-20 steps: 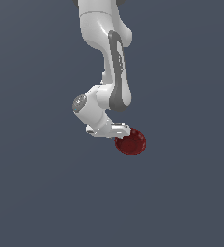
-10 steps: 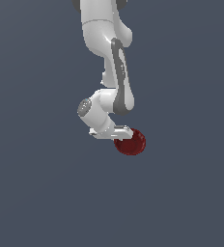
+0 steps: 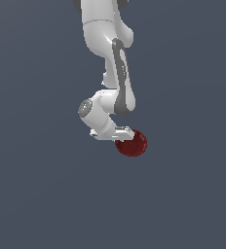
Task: Pick up the object and move it to a goal position.
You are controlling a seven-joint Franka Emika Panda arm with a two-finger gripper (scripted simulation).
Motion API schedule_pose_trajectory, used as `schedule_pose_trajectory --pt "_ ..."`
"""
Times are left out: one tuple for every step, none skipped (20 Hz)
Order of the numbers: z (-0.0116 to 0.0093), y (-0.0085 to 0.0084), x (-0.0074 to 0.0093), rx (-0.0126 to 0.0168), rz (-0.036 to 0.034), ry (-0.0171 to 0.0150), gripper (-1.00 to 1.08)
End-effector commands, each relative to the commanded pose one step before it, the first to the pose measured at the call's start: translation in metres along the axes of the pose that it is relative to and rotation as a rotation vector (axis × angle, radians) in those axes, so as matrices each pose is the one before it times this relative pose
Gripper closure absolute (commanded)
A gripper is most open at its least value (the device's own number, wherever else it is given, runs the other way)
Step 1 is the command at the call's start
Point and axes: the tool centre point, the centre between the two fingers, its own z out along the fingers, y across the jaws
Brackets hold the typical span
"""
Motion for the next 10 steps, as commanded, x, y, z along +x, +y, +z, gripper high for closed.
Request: schedule_pose_trajectory --pt "-0.00117 0.00105 0.00045 -0.00003 0.00100 0.00020 1.08" --pt "-0.00148 0.00066 0.00049 0.00000 0.00000 0.00000 1.08" --pt "-0.00207 0.00092 0.00068 0.00000 0.00000 0.00000 1.08" --pt "-0.00265 0.00118 0.00087 0.00000 0.00000 0.00000 1.08" --pt "-0.00311 0.00154 0.00112 -0.00043 0.00022 -0.00009 1.08" --pt "-0.00381 0.00170 0.00126 0.00000 0.00000 0.00000 1.08" --pt "-0.00425 0.00205 0.00151 -0.00042 0.00023 -0.00010 1.08" --pt "-0.00495 0.00221 0.00166 0.00000 0.00000 0.00000 1.08" --pt "-0.00532 0.00260 0.00192 -0.00059 0.00032 -0.00015 1.08" --pt "-0.00606 0.00272 0.00205 0.00000 0.00000 0.00000 1.08"
